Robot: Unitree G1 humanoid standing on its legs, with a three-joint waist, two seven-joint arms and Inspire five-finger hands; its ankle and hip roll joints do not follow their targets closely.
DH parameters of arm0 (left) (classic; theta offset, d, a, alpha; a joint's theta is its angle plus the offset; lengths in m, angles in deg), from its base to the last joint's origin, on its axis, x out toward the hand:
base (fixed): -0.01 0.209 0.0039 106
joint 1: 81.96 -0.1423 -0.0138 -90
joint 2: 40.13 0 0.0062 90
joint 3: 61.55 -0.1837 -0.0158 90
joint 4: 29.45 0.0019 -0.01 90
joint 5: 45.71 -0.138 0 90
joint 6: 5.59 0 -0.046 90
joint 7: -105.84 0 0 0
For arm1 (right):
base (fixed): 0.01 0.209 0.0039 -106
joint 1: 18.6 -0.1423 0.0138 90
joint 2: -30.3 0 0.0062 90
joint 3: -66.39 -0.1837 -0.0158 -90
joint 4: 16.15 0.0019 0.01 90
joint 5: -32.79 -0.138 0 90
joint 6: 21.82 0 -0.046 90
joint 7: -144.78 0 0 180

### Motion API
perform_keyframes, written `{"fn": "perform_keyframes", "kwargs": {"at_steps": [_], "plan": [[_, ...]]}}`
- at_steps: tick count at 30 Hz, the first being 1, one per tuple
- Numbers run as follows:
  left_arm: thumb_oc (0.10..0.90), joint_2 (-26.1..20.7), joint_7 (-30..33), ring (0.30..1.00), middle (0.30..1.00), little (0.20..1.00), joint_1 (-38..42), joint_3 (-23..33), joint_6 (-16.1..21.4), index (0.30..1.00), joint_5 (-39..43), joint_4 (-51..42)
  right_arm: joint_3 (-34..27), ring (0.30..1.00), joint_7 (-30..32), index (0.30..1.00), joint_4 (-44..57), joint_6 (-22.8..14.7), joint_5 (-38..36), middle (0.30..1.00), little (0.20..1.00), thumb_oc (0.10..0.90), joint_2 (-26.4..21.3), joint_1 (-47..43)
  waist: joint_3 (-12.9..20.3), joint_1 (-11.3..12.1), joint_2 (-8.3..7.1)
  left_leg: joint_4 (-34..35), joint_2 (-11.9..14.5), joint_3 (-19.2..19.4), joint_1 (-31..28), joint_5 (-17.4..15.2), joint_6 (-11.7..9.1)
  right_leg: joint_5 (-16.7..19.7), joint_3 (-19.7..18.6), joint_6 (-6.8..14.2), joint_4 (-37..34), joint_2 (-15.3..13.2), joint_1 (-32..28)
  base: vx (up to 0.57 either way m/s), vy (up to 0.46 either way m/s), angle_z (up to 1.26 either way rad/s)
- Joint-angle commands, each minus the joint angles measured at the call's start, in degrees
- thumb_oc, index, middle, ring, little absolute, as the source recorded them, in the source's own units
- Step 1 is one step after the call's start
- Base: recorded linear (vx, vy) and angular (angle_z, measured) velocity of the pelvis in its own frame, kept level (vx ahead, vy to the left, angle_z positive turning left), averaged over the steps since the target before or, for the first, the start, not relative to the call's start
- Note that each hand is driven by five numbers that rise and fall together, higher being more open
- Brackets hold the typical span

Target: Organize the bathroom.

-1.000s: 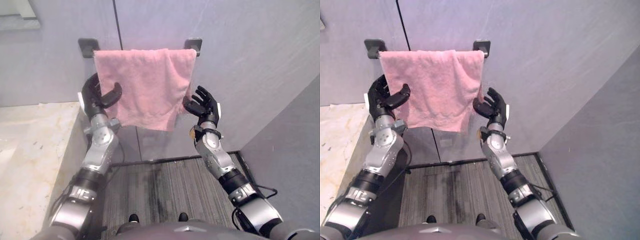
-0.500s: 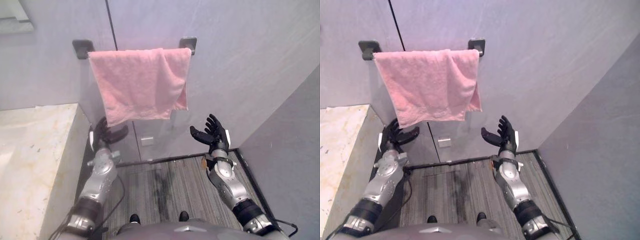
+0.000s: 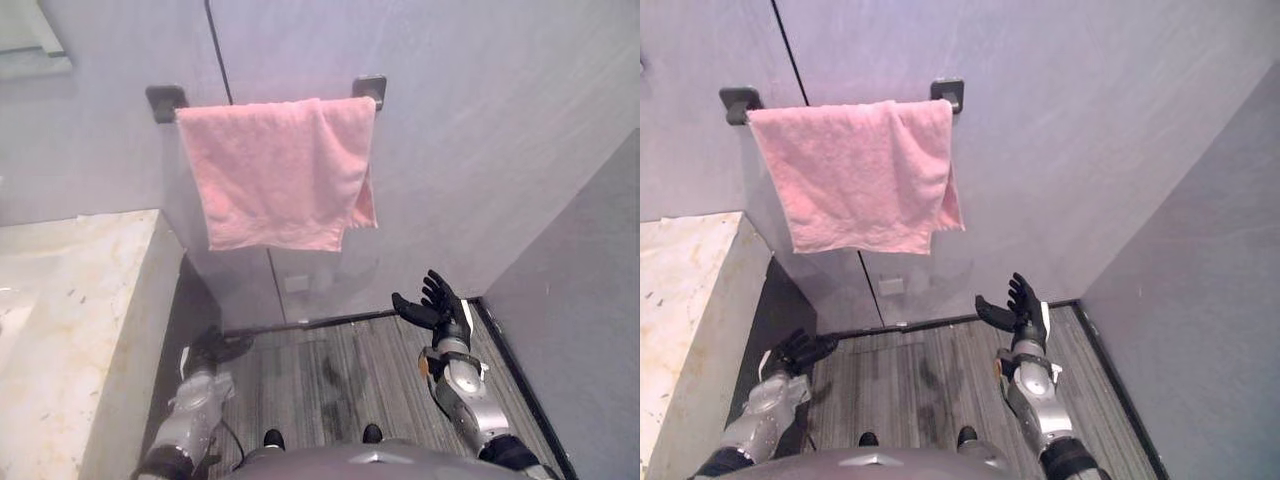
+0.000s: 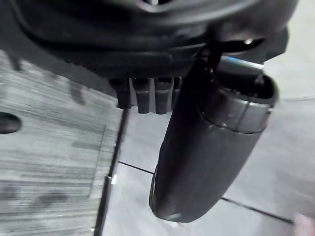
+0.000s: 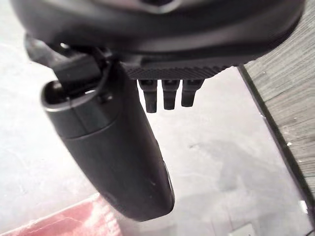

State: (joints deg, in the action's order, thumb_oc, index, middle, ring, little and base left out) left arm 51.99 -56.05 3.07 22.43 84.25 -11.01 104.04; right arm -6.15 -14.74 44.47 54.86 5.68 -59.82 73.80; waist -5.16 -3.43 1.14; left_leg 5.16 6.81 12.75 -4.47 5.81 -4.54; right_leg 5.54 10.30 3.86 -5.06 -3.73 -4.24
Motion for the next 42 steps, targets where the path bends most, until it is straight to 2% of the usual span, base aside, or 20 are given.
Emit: {"fn": "perform_keyframes", "kwargs": {"at_steps": [1,3,5,7,9,11,12,14,17,19,23,28,31,33,34,35,37,39,40,42], "plan": [[0.8,-1.5,-1.8,0.9,0.9,0.9,3.6,0.3,2.3,0.9,-1.6,2.3,-2.6,0.9,-0.5,0.9,0.2,-3.6,3.7,0.9,0.9,0.8,-3.3,-5.2,-3.2,0.5,-0.54,-1.9,-2.5,0.3,2.9,-2.0,0.3,-6.3,2.3,0.2,0.1,2.9,-2.3,-0.12,-0.018,-0.08],[0.8,-1.0,-2.4,0.9,0.9,0.9,3.4,0.9,2.5,0.9,-2.5,5.9,-2.5,0.9,-0.5,0.9,-3.1,-3.8,4.2,0.9,0.9,0.8,-3.6,-5.4,-3.6,0.3,-0.82,-4.9,-3.2,1.6,3.1,-4.0,0.7,-6.2,3.0,0.2,0.1,2.4,-2.1,-0.2,-0.022,-0.04],[0.8,-0.9,-3.3,0.9,0.9,0.9,3.7,0.5,2.1,0.9,-5.8,12.4,-2.5,0.9,-2.0,0.9,-10.2,-3.6,3.5,0.9,0.9,0.8,-4.1,-6.5,-4.0,0.3,-2.07,-16.0,-5.4,2.5,5.4,-9.4,2.4,-5.7,2.7,-0.4,0.1,1.1,-1.0,-0.33,-0.055,-0.01],[0.8,-0.3,-6.4,0.9,0.9,0.9,3.8,1.2,0.2,0.9,-6.0,20.8,-3.0,0.9,-4.2,0.9,-16.9,-2.9,4.1,0.9,0.9,0.8,-4.4,-6.5,-4.5,0.1,-2.84,-27.4,-8.7,0.3,6.6,-12.6,3.5,-4.6,1.8,-0.8,0.1,0.7,0.1,-0.36,-0.03,-0.03],[0.8,0.0,-7.9,0.9,0.9,0.9,3.4,1.7,-1.1,0.9,-5.5,25.1,-3.4,0.9,-5.5,0.9,-20.7,-1.7,4.3,0.9,0.9,0.8,-4.6,-5.5,-4.6,-0.6,-2.38,-30.8,-11.3,-2.5,5.0,-14.2,3.0,-3.7,1.6,-0.5,0.1,0.8,1.4,-0.3,0.064,-0.17],[0.8,0.4,-9.3,0.9,0.9,0.9,3.0,2.2,-1.6,0.9,-4.8,26.6,-4.0,0.9,-6.3,0.9,-22.6,-1.2,4.2,0.9,0.9,0.8,-4.5,-4.6,-4.3,-1.0,-1.99,-29.3,-13.2,-4.9,3.5,-14.6,2.6,-3.0,1.7,-0.1,0.1,0.8,2.4,-0.23,0.103,0.05],[0.8,1.0,-10.6,0.9,0.9,0.9,2.5,2.5,-1.2,0.9,-4.7,27.6,-5.1,0.9,-7.4,0.9,-24.4,-1.4,4.8,0.9,0.9,0.8,-4.2,-3.3,-4.3,-1.7,-0.75,-23.0,-14.3,-7.4,-1.3,-15.6,2.4,-2.1,1.5,0.5,0.3,2.1,4.1,-0.28,0.15,0.32],[0.8,1.8,-12.0,0.9,0.9,0.9,2.4,1.5,-1.2,0.9,-4.2,27.8,-6.4,0.9,-8.6,0.9,-27.5,-0.5,6.1,0.9,0.9,0.8,-3.4,-2.5,-3.9,-2.9,0.21,-11.4,-15.6,-11.4,-6.7,-17.3,3.8,0.2,0.6,1.6,0.5,3.5,8.1,-0.37,0.168,0.23],[0.8,1.8,-13.7,0.9,0.9,0.9,2.9,-0.1,-1.4,0.9,-4.6,27.3,-7.8,0.9,-8.3,0.9,-30.4,-0.6,4.1,0.9,0.9,0.8,-2.5,-2.4,-4.6,-3.3,0.02,-7.7,-16.5,-13.9,-7.1,-17.6,5.6,3.0,1.1,3.0,1.4,3.1,12.2,-0.34,0.09,-0.09],[0.8,1.0,-14.5,0.9,0.9,0.9,3.3,-2.0,-1.7,0.9,-4.9,25.8,-8.7,0.9,-8.3,0.9,-30.9,-0.7,4.2,0.9,0.9,0.8,-1.9,-2.4,-6.3,-3.6,-0.1,-5.7,-17.1,-15.3,-7.1,-17.3,6.9,5.4,1.6,4.6,3.2,2.1,16.2,-0.4,0.082,0.16],[0.8,-0.2,-15.7,0.9,0.9,0.9,3.0,-2.8,-2.0,0.9,-5.1,25.2,-8.2,0.9,-8.2,0.9,-30.9,-0.1,5.8,0.9,0.9,0.8,-1.4,-2.4,-7.7,-3.8,0.09,-5.0,-16.0,-15.4,-6.2,-16.0,7.5,4.5,-0.7,5.1,7.6,1.4,18.6,-0.34,0.033,0.08],[0.8,-1.7,-16.9,0.9,0.9,0.9,3.3,-2.3,-3.6,0.9,-5.7,25.4,-7.4,0.9,-9.3,0.9,-32.5,0.2,5.9,0.9,0.9,0.8,-0.9,-5.3,-7.8,-1.0,1.27,-3.0,-12.7,-11.1,-4.1,-12.4,7.5,-0.5,1.3,3.8,17.2,-1.5,15.0,-0.39,-0.014,-0.02],[0.8,-1.9,-16.3,0.9,0.9,0.9,4.8,-2.1,-4.0,0.9,-5.3,27.9,-6.9,0.9,-10.5,0.9,-35.3,-0.7,7.5,0.9,0.9,0.8,0.2,-7.0,-5.8,1.9,2.33,-2.3,-10.1,-8.0,-1.2,-10.0,8.2,-7.4,-0.2,3.1,22.6,-3.4,7.2,-0.39,-0.066,-0.35],[0.8,-2.0,-16.3,0.9,0.9,0.9,5.2,-2.2,-4.0,0.9,-5.7,28.5,-6.6,0.9,-10.7,0.9,-36.1,-0.9,7.4,0.9,0.9,0.8,0.5,-7.2,-4.8,2.6,2.22,-2.4,-9.7,-7.7,0.2,-9.4,8.3,-8.3,-0.9,3.5,23.3,-3.6,5.5,-0.33,-0.114,-0.28],[0.8,-2.0,-15.9,0.9,0.9,0.9,5.8,-2.5,-4.3,0.9,-6.1,29.1,-5.9,0.9,-10.4,0.9,-36.8,-0.8,6.6,0.9,0.9,0.8,1.3,-7.4,-3.8,3.4,1.16,-2.6,-9.8,-7.6,2.2,-8.5,8.7,-8.4,-3.4,4.4,24.1,-3.8,1.8,-0.33,-0.148,-0.25],[0.8,-2.0,-15.9,0.9,0.9,0.9,6.0,-2.5,-4.3,0.9,-6.1,29.3,-5.6,0.9,-10.3,0.9,-37.0,-0.8,6.4,0.9,0.9,0.8,1.6,-7.4,-3.2,3.6,0.9,-2.8,-9.6,-7.6,3.2,-8.2,8.8,-8.2,-4.2,4.6,23.9,-3.5,0.9,-0.52,-0.239,-0.18],[0.8,-2.2,-15.6,0.9,0.9,0.9,6.6,-3.5,-4.7,0.9,-5.1,29.0,-4.1,0.9,-10.0,0.9,-36.9,0.0,4.4,0.9,0.9,0.8,2.0,-7.6,-2.1,3.9,0.13,-2.7,-8.7,-9.2,7.4,-5.6,8.1,-11.8,-10.4,4.3,22.2,0.0,-3.5,-0.44,-0.203,0.0],[0.8,-2.2,-15.6,0.9,0.9,0.9,6.6,-3.7,-4.7,0.9,-5.1,28.9,-3.8,0.9,-9.9,0.9,-36.9,0.2,4.0,0.9,0.9,0.8,2.0,-7.9,-2.1,4.0,0.01,-3.0,-8.5,-9.5,8.4,-5.2,7.8,-13.1,-11.1,3.8,20.5,0.6,-4.4,-0.31,-0.152,0.32],[0.8,-2.4,-15.2,0.9,0.9,0.9,7.3,-4.2,-5.0,0.9,-5.3,28.8,-2.6,0.9,-10.1,0.9,-35.8,1.6,3.5,0.9,0.9,0.8,2.1,-8.2,-2.5,5.2,-0.25,-4.1,-7.0,-11.3,14.7,-1.6,4.3,-17.7,-12.7,1.1,14.3,4.0,-7.3,-0.52,-0.244,0.56],[0.8,-2.4,-15.3,0.9,0.9,0.9,6.9,-3.9,-4.7,0.9,-4.9,28.3,-2.1,0.9,-10.9,0.9,-35.2,1.7,3.5,0.9,0.9,0.8,1.6,-8.5,-3.7,5.3,-0.01,-2.8,-6.3,-11.8,15.7,0.1,3.0,-17.8,-12.8,0.2,12.0,5.5,-7.0,-0.43,-0.176,0.46]]}}
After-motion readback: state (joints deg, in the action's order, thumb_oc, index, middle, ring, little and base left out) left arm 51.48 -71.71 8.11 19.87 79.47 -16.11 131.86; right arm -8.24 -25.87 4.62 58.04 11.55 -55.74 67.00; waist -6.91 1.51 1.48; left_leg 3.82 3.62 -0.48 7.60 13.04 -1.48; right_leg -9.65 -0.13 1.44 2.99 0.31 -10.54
